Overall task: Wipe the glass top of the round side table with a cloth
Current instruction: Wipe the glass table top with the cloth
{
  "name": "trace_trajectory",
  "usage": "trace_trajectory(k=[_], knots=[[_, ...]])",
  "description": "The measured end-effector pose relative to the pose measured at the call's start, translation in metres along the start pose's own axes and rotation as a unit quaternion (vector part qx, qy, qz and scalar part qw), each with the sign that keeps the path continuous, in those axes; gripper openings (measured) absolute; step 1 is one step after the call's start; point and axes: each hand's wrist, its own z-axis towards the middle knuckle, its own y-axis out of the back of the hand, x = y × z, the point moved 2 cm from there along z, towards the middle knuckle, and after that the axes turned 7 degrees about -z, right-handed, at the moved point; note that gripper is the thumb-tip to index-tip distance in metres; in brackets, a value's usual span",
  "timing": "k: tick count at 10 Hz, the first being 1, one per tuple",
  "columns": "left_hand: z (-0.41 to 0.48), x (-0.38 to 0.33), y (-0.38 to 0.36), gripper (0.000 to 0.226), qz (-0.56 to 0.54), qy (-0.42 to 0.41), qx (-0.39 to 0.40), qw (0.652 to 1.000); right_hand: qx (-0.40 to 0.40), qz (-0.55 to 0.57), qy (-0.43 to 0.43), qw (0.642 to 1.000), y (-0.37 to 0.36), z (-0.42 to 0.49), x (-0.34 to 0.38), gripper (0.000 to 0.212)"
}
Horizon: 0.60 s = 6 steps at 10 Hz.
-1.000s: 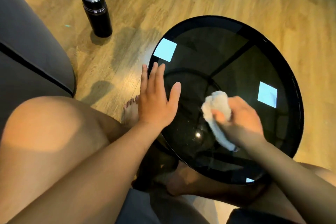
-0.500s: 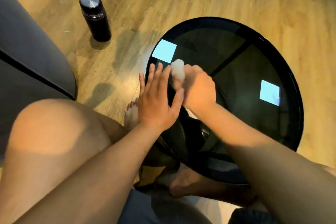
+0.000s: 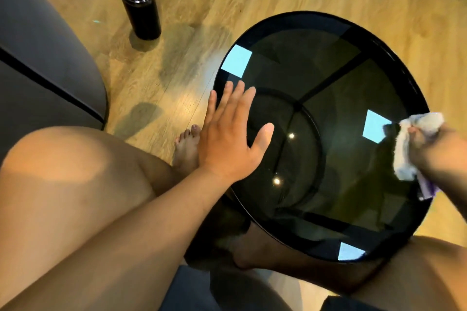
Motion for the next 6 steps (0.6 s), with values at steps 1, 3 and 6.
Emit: trace_trajectory(k=[1, 3, 6], knots=[[0.001, 0.002, 0.000, 0.069, 0.005, -0.005, -0.014, 1.000, -0.034, -0.006, 0.162, 0.986, -0.020, 0.178, -0.047, 0.056], [0.002, 0.004, 0.000, 0.066, -0.055, -0.002, -0.053, 0.997, -0.100, 0.002, 0.239, 0.966, 0.028, 0.240, 0.126, 0.056], [0.001, 0.002, 0.000, 0.068, -0.062, 0.006, -0.039, 0.997, -0.110, 0.030, 0.233, 0.966, 0.004, 0.103, 0.287, 0.057]])
